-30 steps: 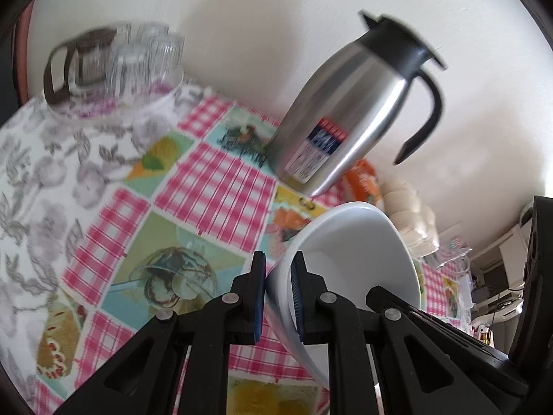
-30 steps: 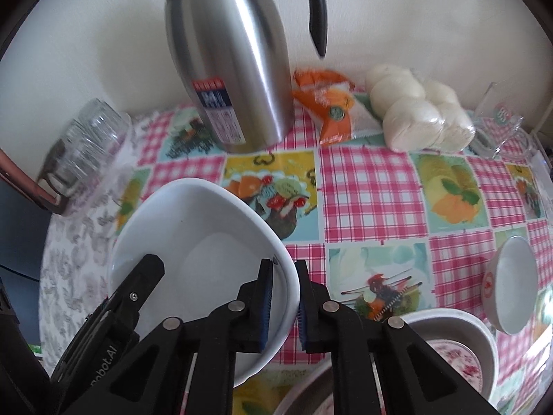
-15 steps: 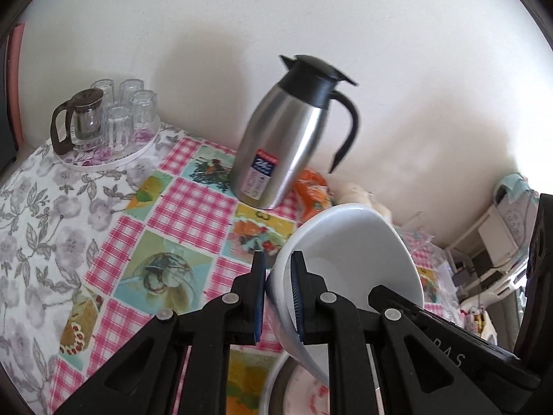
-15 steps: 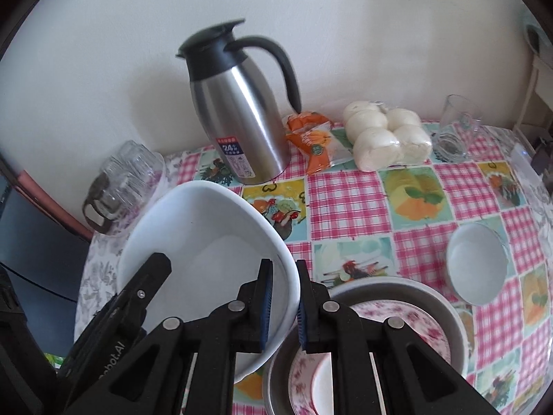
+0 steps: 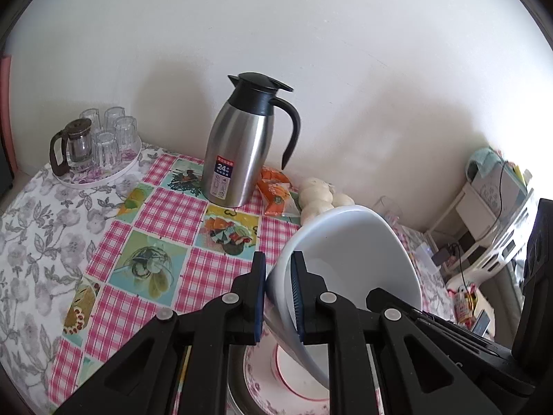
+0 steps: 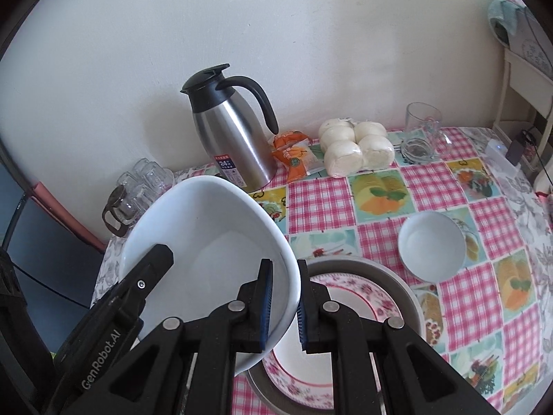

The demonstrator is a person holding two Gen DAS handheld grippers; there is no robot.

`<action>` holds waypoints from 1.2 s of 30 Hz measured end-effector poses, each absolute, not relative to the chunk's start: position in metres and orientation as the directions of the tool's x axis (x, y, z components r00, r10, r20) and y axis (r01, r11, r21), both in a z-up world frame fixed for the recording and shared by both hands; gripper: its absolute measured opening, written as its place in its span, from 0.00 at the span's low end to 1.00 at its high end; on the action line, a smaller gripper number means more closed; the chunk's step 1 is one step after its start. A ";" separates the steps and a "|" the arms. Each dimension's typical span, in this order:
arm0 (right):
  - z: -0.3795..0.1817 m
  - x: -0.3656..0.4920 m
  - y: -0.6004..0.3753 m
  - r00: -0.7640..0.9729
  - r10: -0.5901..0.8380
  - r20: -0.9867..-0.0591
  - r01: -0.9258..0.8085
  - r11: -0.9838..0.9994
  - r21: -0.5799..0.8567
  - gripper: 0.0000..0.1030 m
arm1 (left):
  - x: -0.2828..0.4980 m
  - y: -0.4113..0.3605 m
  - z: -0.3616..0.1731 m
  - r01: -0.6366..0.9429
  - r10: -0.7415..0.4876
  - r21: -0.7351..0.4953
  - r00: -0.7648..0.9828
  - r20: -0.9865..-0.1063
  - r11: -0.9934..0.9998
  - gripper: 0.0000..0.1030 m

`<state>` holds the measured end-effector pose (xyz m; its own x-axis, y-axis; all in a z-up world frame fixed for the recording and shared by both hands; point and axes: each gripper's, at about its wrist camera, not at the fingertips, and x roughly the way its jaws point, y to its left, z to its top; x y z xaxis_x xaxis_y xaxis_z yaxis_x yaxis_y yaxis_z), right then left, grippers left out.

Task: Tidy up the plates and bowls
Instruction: 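Lift the white square bowl with both grippers and carry it to the stack, then lower the square bowl into the red-rimmed bowl with both grippers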

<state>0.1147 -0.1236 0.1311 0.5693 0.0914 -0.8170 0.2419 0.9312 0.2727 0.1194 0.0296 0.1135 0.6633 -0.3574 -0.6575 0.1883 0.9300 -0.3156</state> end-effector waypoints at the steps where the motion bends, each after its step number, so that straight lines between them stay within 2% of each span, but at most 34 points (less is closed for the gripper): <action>1: 0.130 0.109 -0.126 0.574 0.094 -0.813 0.241 0.930 0.278 0.13 | 0.116 0.027 0.114 0.193 -0.356 -0.309 0.663 -0.659 0.931 0.14; 13: 0.091 0.057 -0.162 0.599 0.148 -0.787 0.276 0.884 0.377 0.13 | 0.089 -0.013 0.093 0.250 -0.318 -0.204 0.615 -0.722 0.947 0.14; 19: 0.069 0.050 -0.180 0.578 0.183 -0.796 0.313 0.850 0.423 0.14 | 0.090 -0.026 0.082 0.274 -0.330 -0.204 0.580 -0.744 0.940 0.15; 24: 0.062 0.046 -0.188 0.565 0.189 -0.803 0.326 0.843 0.428 0.14 | 0.089 -0.036 0.076 0.282 -0.305 -0.167 0.572 -0.761 0.945 0.15; 36: 0.045 0.050 -0.191 0.509 0.212 -0.834 0.347 0.837 0.424 0.14 | 0.096 -0.037 0.056 0.267 -0.291 -0.172 0.519 -0.804 0.948 0.15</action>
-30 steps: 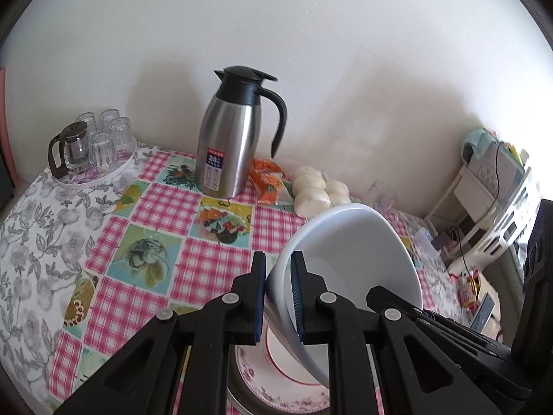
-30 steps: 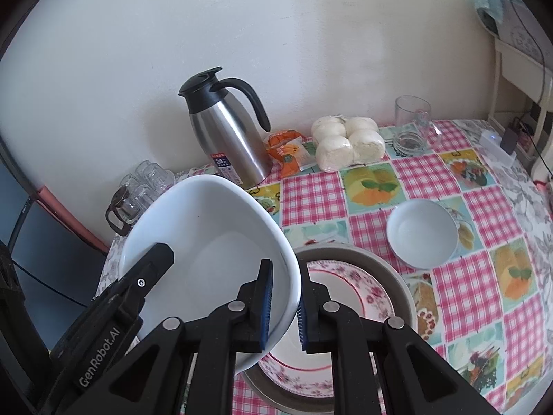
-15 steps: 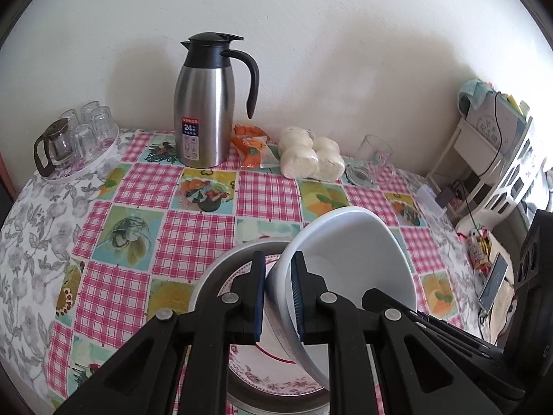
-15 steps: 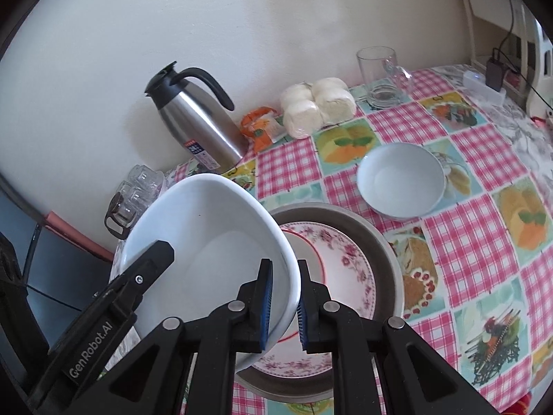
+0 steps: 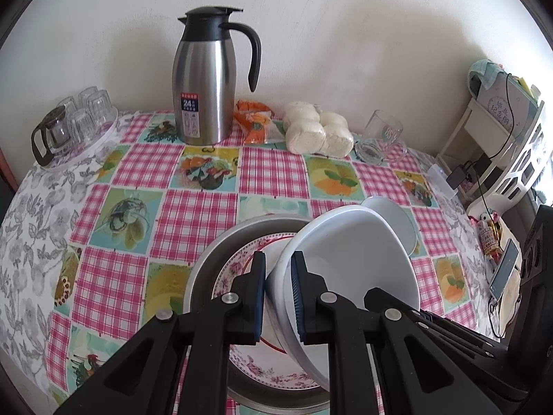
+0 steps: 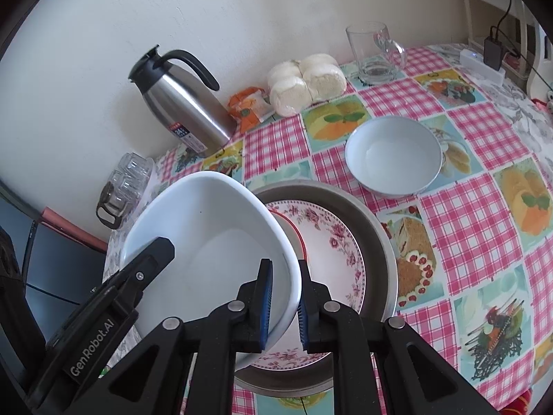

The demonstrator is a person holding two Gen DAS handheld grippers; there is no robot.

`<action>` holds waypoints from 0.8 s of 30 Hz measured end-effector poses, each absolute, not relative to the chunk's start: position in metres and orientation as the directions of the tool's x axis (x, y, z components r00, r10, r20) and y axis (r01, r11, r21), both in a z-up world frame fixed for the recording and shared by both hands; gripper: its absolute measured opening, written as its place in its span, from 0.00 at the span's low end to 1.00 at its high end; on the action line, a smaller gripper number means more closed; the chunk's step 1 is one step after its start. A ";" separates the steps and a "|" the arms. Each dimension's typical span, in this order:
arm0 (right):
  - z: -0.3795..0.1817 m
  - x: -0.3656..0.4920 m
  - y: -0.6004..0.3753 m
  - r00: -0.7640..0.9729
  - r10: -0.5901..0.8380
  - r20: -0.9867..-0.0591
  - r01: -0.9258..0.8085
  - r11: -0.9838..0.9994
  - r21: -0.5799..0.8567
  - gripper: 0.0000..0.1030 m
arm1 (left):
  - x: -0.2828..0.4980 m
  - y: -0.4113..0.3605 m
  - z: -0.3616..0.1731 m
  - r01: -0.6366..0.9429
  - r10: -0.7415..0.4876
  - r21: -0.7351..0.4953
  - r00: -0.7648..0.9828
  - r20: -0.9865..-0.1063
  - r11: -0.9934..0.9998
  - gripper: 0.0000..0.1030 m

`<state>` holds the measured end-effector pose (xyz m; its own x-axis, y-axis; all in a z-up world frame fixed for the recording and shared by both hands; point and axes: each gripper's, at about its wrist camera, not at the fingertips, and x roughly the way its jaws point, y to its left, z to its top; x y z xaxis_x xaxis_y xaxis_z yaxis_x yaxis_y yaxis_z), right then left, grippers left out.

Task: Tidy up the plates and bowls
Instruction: 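Lower the square bowl into the red-rimmed bowl with both grippers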

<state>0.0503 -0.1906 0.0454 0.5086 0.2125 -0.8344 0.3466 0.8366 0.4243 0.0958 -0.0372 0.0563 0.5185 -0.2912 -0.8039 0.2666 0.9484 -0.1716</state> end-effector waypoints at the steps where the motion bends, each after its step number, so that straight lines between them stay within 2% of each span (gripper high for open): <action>1: 0.044 0.051 -0.191 0.506 0.212 -0.836 0.349 0.836 0.424 0.14 | 0.096 -0.037 0.055 0.266 -0.295 -0.177 0.517 -0.803 0.948 0.15; 24: 0.024 0.061 -0.199 0.500 0.241 -0.832 0.359 0.816 0.452 0.16 | 0.110 -0.029 0.021 0.200 -0.280 -0.211 0.443 -0.852 0.957 0.15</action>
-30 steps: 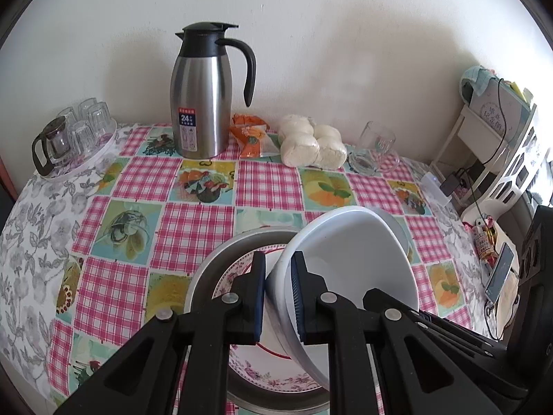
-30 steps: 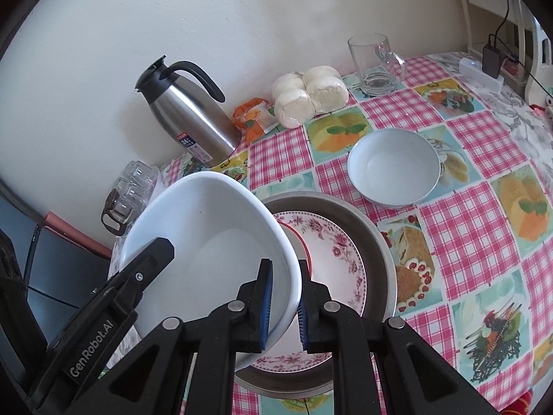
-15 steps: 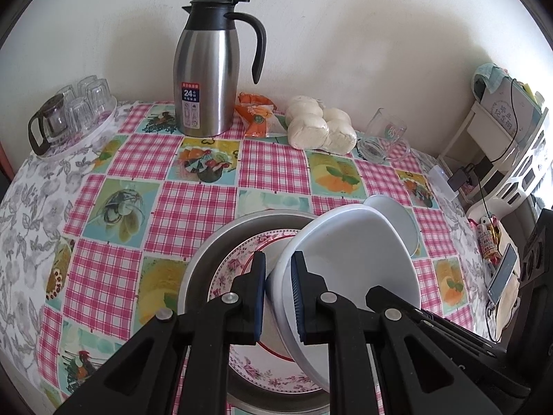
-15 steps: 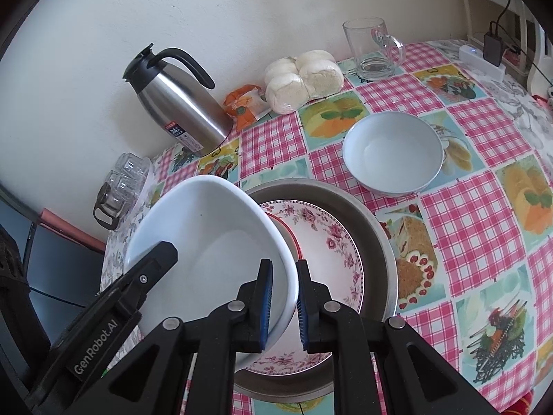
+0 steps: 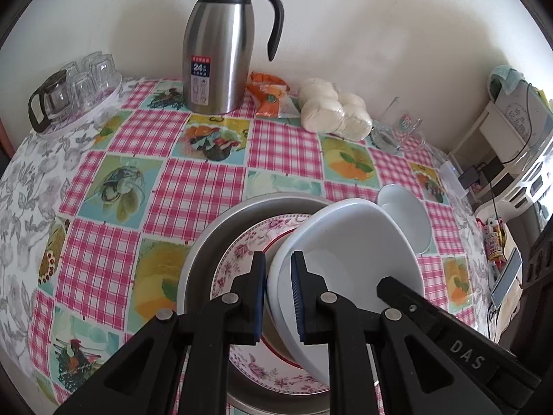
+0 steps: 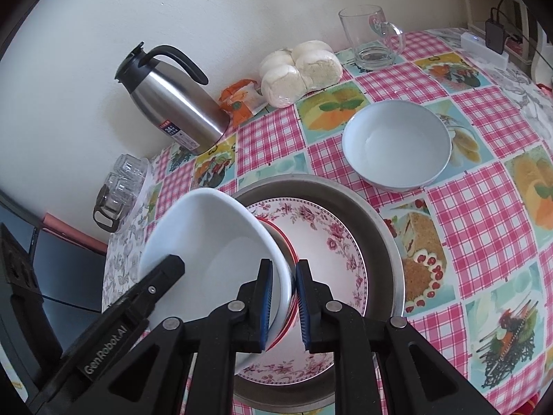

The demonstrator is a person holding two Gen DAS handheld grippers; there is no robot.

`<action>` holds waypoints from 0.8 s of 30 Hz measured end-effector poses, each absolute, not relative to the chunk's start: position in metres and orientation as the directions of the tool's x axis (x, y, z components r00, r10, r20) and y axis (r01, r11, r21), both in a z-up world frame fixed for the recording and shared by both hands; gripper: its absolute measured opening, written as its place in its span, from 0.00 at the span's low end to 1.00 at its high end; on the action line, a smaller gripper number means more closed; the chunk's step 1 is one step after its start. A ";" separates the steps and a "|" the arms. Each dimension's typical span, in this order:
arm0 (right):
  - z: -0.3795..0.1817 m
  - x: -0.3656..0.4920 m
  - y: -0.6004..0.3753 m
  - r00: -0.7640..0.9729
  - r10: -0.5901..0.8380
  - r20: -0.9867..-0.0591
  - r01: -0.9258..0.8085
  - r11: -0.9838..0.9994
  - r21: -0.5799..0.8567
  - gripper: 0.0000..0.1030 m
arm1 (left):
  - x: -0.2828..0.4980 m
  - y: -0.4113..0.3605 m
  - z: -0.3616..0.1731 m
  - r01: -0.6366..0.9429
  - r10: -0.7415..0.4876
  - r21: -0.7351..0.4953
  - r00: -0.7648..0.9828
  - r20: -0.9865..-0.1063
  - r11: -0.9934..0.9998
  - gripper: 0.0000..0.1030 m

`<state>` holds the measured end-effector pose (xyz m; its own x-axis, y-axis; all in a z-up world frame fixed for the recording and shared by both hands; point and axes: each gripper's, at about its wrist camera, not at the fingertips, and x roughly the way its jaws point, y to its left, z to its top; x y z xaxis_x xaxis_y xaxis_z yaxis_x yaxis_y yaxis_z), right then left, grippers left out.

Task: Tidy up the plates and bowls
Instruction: 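Lower the square bowl into the red-rimmed bowl with both grippers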

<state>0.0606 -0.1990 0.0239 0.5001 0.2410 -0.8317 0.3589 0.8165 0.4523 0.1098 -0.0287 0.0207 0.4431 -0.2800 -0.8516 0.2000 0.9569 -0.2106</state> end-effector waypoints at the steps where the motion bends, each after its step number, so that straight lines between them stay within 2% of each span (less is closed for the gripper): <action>1: 0.023 0.061 -0.199 0.501 0.242 -0.831 0.359 0.816 0.454 0.16 | 0.110 -0.028 0.019 0.193 -0.274 -0.208 0.438 -0.856 0.959 0.15; 24: 0.032 0.059 -0.198 0.514 0.240 -0.823 0.342 0.823 0.453 0.16 | 0.112 -0.019 0.020 0.150 -0.268 -0.224 0.445 -0.854 0.963 0.15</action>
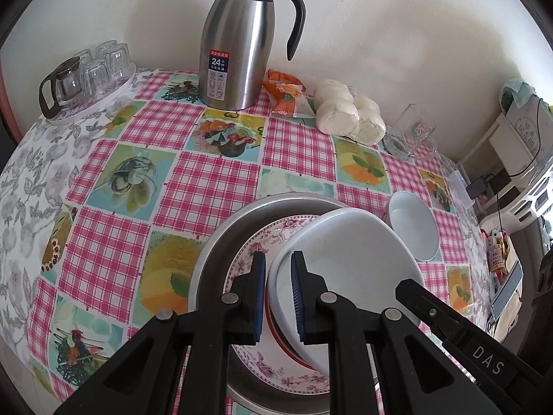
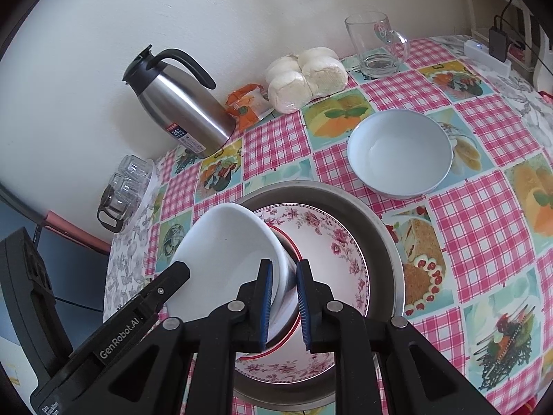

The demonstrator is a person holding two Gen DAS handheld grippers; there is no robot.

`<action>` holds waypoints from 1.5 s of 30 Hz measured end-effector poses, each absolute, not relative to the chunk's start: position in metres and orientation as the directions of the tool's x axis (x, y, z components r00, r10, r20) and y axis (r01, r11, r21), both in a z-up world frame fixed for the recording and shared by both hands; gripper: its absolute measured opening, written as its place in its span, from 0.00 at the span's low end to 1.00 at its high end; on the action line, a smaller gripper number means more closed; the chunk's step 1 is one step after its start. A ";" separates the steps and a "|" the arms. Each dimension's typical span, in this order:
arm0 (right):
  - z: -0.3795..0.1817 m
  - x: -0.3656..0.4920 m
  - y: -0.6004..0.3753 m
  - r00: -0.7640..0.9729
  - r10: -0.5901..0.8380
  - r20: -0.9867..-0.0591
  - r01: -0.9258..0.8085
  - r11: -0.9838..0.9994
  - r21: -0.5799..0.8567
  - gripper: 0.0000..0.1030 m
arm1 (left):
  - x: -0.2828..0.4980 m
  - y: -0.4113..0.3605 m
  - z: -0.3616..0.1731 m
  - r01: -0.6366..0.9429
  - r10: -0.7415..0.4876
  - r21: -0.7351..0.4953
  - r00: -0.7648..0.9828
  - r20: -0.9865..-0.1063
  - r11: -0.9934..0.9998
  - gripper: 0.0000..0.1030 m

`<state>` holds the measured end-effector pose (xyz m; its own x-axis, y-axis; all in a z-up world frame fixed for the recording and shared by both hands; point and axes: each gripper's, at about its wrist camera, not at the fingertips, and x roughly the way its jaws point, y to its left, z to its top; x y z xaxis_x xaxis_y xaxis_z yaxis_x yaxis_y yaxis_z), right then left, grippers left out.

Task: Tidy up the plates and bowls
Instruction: 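Lower the square bowl into the red-rimmed bowl with both grippers, then open both grippers to release the white square bowl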

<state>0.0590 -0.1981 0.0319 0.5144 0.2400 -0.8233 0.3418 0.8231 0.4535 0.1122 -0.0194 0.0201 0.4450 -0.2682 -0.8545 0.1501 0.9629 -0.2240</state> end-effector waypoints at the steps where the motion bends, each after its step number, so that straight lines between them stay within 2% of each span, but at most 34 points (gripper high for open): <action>1: 0.032 0.059 -0.198 0.514 0.240 -0.823 0.342 0.823 0.454 0.16 | 0.112 -0.020 0.020 0.151 -0.268 -0.223 0.446 -0.854 0.963 0.14; 9: 0.037 0.057 -0.198 0.522 0.230 -0.822 0.341 0.827 0.447 0.16 | 0.109 -0.015 0.034 0.140 -0.259 -0.218 0.473 -0.842 0.966 0.15; 12: 0.042 0.056 -0.198 0.532 0.212 -0.820 0.337 0.835 0.435 0.17 | 0.108 -0.011 0.040 0.129 -0.253 -0.218 0.486 -0.837 0.967 0.19; 16: 0.046 0.055 -0.198 0.533 0.173 -0.828 0.346 0.849 0.400 0.29 | 0.107 -0.004 0.046 0.104 -0.239 -0.217 0.503 -0.830 0.971 0.46; 18: 0.048 0.055 -0.198 0.533 0.149 -0.833 0.347 0.860 0.376 0.33 | 0.108 0.000 0.047 0.088 -0.231 -0.217 0.506 -0.831 0.972 0.52; 20: 0.050 0.055 -0.198 0.535 0.130 -0.835 0.347 0.867 0.358 0.43 | 0.109 0.005 0.046 0.064 -0.216 -0.213 0.503 -0.837 0.975 0.59; 22: 0.051 0.055 -0.198 0.538 0.112 -0.836 0.351 0.872 0.342 0.58 | 0.110 0.011 0.044 0.032 -0.195 -0.206 0.499 -0.845 0.978 0.64; 24: 0.052 0.055 -0.197 0.536 0.091 -0.839 0.352 0.879 0.321 0.63 | 0.111 0.016 0.042 0.007 -0.176 -0.198 0.494 -0.852 0.980 0.65; 28: 0.051 0.056 -0.198 0.530 0.080 -0.844 0.353 0.884 0.306 0.74 | 0.113 0.023 0.038 -0.024 -0.138 -0.172 0.487 -0.862 0.985 0.81; 38: 0.049 0.057 -0.195 0.524 0.089 -0.847 0.332 0.895 0.299 0.82 | 0.113 0.029 0.035 -0.074 -0.077 -0.130 0.496 -0.865 0.989 0.82; 40: 0.049 0.057 -0.195 0.523 0.089 -0.847 0.332 0.895 0.299 0.92 | 0.112 0.030 0.035 -0.082 -0.073 -0.131 0.499 -0.864 0.988 0.82; 41: 0.049 0.057 -0.195 0.525 0.088 -0.847 0.332 0.895 0.299 0.94 | 0.112 0.030 0.036 -0.085 -0.072 -0.132 0.500 -0.863 0.988 0.82; 42: 0.049 0.057 -0.195 0.527 0.087 -0.846 0.332 0.895 0.299 0.94 | 0.112 0.030 0.035 -0.088 -0.070 -0.132 0.500 -0.863 0.987 0.85; 43: 0.050 0.056 -0.195 0.527 0.087 -0.845 0.331 0.895 0.299 0.95 | 0.112 0.030 0.035 -0.092 -0.069 -0.131 0.500 -0.863 0.987 0.91; 45: 0.050 0.056 -0.196 0.528 0.089 -0.844 0.328 0.896 0.300 0.95 | 0.111 0.030 0.036 -0.098 -0.063 -0.130 0.503 -0.862 0.987 0.93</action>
<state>0.0556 -0.1962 0.0499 0.5283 0.0893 -0.8444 0.3282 0.8957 0.3001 0.1111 0.0296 0.0358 0.5027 -0.0632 -0.8622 -0.0985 0.9867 -0.1297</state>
